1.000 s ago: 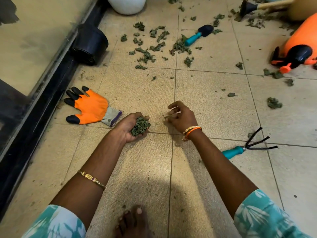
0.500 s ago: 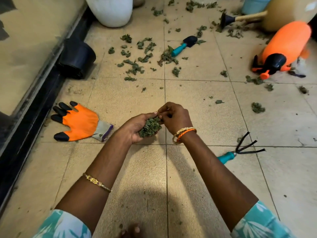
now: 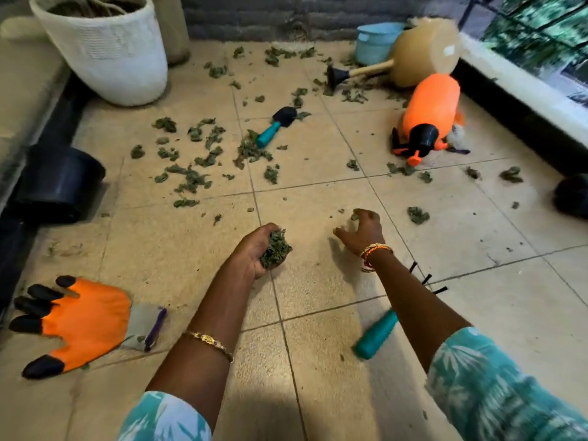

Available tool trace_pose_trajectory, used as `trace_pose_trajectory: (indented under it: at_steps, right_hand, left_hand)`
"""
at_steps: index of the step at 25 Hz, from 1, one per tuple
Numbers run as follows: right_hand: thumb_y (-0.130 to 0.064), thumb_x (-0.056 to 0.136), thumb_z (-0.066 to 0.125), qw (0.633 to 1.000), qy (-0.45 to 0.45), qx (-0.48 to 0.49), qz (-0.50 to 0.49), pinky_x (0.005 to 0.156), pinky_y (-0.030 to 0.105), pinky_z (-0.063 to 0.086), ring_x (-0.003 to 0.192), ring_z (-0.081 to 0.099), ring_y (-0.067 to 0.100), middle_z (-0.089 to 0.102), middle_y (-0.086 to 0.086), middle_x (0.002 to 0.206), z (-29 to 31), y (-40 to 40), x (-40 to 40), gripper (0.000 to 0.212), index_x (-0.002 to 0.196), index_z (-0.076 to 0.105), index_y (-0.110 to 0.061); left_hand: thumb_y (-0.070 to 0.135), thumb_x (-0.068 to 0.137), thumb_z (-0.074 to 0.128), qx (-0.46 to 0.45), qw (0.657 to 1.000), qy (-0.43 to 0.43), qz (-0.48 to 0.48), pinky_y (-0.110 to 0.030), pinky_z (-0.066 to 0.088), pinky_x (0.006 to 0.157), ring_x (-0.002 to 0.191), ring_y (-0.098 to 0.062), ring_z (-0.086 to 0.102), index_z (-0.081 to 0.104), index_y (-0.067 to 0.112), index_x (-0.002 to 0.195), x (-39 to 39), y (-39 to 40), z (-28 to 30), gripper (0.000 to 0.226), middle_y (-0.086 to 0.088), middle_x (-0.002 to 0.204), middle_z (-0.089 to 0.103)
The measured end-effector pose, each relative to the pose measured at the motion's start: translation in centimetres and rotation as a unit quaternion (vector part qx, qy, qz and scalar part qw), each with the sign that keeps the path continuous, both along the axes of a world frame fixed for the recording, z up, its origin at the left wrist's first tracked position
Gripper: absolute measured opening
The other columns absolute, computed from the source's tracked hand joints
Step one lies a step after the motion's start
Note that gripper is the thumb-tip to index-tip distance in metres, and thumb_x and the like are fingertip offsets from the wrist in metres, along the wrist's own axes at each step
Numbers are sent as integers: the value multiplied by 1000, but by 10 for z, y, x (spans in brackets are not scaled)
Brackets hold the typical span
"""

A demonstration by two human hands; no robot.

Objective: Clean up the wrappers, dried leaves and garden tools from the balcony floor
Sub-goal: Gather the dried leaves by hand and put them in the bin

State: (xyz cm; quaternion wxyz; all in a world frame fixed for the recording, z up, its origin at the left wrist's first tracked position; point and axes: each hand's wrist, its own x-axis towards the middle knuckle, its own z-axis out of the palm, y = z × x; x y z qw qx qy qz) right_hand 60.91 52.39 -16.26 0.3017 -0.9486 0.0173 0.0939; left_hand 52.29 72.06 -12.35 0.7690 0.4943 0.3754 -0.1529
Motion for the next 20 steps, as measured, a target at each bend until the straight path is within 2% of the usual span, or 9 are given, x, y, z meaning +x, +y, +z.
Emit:
trace_pose_trajectory:
  at_steps: [4, 8, 11, 13, 15, 16, 18, 20]
  right_hand:
    - [-41, 85, 64, 998, -3, -47, 46, 114, 36, 20, 140, 18, 32, 15, 17, 152, -23, 4, 31, 82, 146, 21, -7]
    - [-21, 97, 44, 988, -62, -51, 134, 115, 30, 13, 142, 17, 29, 18, 18, 153, -40, 28, 35, 55, 146, 23, -6]
    - [-9, 97, 44, 951, -165, -102, 239, 112, 31, 22, 137, 27, 31, 31, 19, 148, -51, 21, 13, 44, 140, 37, -2]
    - [-9, 96, 48, 944, -213, -109, 227, 104, 33, 38, 124, 44, 32, 48, 19, 134, -51, 4, -3, 34, 128, 51, 1]
    - [3, 84, 60, 941, -240, -99, 216, 77, 44, 55, 98, 57, 38, 62, 20, 109, -55, -8, -10, 21, 104, 64, 4]
    - [7, 80, 61, 932, -242, -120, 241, 68, 44, 56, 92, 58, 38, 65, 20, 101, -52, -12, -9, 17, 96, 67, 5]
    - [6, 84, 56, 937, -206, -126, 252, 76, 40, 54, 95, 58, 34, 66, 18, 102, -43, -16, 3, 20, 98, 70, 1]
    - [3, 86, 58, 972, -140, -38, 186, 83, 24, 51, 93, 63, 24, 69, 12, 100, -31, -18, 13, 19, 97, 72, -3]
  left_hand:
    - [21, 91, 57, 6, 1000, 19, 11, -21, 49, 43, 62, -19, 59, 53, 10, 79, 19, 3, -16, 17, -9, 71, 58]
    - [22, 92, 56, -9, 1000, 9, 27, -20, 48, 40, 55, -17, 55, 54, 12, 76, 30, -3, -25, 19, -6, 63, 55]
    - [23, 93, 54, -11, 1000, 12, 17, -21, 49, 43, 58, -16, 54, 55, 12, 74, 36, -10, -26, 21, -5, 67, 55]
    - [23, 94, 53, -13, 1000, 13, 5, -22, 51, 46, 62, -16, 54, 57, 12, 76, 37, -15, -26, 22, -5, 69, 57]
    - [23, 95, 53, -21, 1000, 18, -9, -22, 52, 46, 64, -17, 55, 58, 11, 78, 36, -19, -27, 21, -5, 69, 61]
    - [23, 95, 53, -23, 999, 19, -20, -22, 53, 45, 66, -17, 57, 59, 10, 80, 37, -22, -27, 20, -4, 68, 64]
    - [21, 95, 53, -24, 999, 20, -44, -23, 55, 49, 70, -16, 61, 61, 10, 85, 40, -27, -28, 17, -2, 67, 70]
    - [18, 95, 53, -33, 998, 18, -59, -28, 55, 61, 76, -16, 63, 63, 9, 91, 43, -34, -30, 14, -2, 73, 73]
